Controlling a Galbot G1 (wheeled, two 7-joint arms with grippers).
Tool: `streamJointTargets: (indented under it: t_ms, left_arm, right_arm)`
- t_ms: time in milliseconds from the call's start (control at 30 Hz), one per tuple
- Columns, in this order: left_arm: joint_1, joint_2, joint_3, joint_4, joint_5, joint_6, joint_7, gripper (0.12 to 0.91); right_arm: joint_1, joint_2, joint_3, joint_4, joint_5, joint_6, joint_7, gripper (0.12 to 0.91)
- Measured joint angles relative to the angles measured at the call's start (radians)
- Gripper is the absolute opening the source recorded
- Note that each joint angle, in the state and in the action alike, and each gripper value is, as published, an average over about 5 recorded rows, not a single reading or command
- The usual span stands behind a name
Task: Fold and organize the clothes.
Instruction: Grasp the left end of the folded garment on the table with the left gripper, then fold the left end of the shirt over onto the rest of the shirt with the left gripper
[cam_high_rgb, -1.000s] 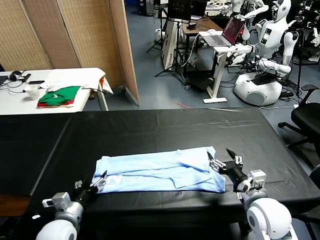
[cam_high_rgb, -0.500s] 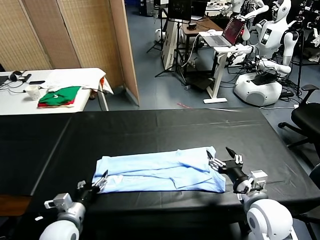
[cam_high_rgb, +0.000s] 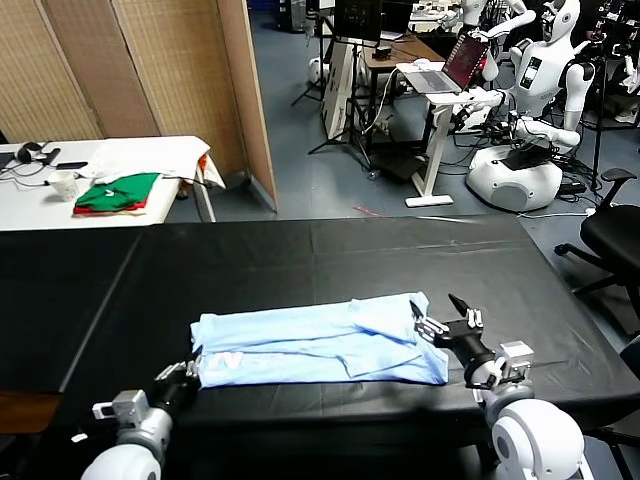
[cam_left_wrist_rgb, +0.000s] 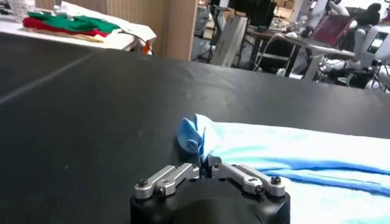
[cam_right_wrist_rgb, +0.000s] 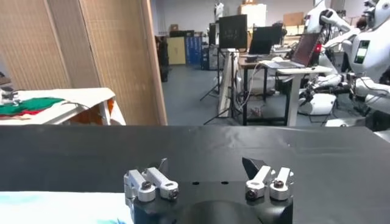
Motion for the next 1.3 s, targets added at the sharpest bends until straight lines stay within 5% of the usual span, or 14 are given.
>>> streamJointTargets:
  t_ms: [167, 467, 733, 1000, 1300]
  left_arm:
    - [-0.004, 0.012, -0.003, -0.005, 0.068, 0.008, -0.01, 0.185]
    - [0.033, 0.083, -0.053, -0.009, 0.333, -0.069, -0.017, 0.185]
    - [0.058, 0.187, -0.128, -0.004, 0.397, -0.1, -0.018, 0.185]
    - [0.045, 0.192, -0.096, -0.06, 0.278, -0.039, -0.025, 0.185]
    - [-0.016, 0.071, 0.09, -0.174, 0.087, 0.041, -0.06, 0.185]
  right_arm:
    - [-0.005, 0.004, 0.003, 0.002, -0.003, 0.0, 0.001, 0.907]
    - [-0.006, 0.017, 0.0, -0.001, -0.009, 0.0, 0.005, 0.907]
    - [-0.005, 0.034, -0.02, -0.012, -0.025, 0.003, 0.006, 0.907]
    - [-0.03, 0.053, -0.015, -0.018, -0.046, 0.02, 0.007, 0.907]
    - [-0.057, 0.062, 0.02, -0.026, -0.064, 0.024, 0.007, 0.907]
